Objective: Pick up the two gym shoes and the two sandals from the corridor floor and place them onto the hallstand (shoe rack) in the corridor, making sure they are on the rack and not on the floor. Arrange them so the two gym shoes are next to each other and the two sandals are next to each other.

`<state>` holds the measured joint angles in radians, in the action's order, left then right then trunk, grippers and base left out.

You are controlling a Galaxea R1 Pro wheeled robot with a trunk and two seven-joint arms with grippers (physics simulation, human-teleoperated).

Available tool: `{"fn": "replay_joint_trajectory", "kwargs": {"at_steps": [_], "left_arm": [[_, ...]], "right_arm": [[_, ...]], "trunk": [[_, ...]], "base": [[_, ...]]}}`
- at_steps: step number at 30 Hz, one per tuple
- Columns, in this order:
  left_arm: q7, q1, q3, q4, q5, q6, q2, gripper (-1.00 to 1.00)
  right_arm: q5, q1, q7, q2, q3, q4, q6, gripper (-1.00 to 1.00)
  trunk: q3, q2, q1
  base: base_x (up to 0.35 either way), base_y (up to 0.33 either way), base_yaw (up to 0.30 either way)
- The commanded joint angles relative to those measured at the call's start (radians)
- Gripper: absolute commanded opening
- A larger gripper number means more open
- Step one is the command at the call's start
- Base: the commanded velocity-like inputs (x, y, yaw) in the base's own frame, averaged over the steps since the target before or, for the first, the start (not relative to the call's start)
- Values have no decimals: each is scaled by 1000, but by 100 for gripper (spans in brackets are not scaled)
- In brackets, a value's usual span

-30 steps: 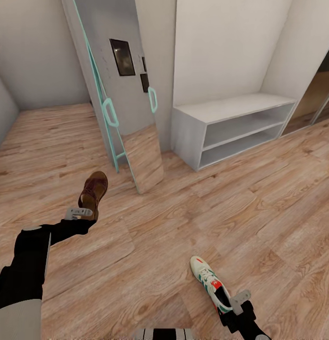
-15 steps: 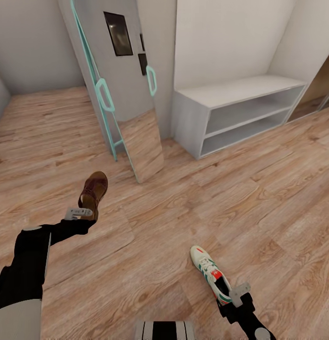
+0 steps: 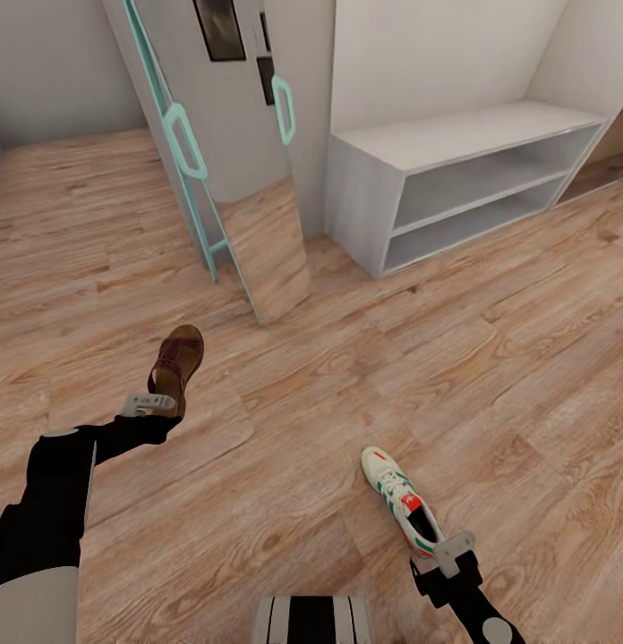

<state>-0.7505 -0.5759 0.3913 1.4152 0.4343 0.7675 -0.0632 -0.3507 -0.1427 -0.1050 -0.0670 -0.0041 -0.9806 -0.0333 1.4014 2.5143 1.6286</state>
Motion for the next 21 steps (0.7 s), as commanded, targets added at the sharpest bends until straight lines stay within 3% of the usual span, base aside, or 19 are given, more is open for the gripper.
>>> {"fn": "replay_joint_trajectory", "kwargs": {"at_steps": [1, 9, 15, 21], "left_arm": [[-10, -1, 1, 1, 8, 3, 0, -100], [-10, -1, 1, 1, 8, 2, 0, -100], [-10, -1, 1, 1, 8, 2, 0, -100], [-10, -1, 1, 1, 8, 1, 0, -100]], "right_arm": [[-8, -1, -3, 0, 0, -2, -3, 100], [-8, 0, 2, 0, -11, -52, -3, 100], [-7, 0, -1, 1, -76, -63, -3, 100], [-8, 0, -2, 4, -90, -65, -3, 100]], "trunk": [[2, 0, 0], [5, 0, 0], [28, 1, 2], [31, 1, 2]], "base": [[0, 0, 0], [0, 0, 0], [0, 0, 0], [0, 0, 0]]}}
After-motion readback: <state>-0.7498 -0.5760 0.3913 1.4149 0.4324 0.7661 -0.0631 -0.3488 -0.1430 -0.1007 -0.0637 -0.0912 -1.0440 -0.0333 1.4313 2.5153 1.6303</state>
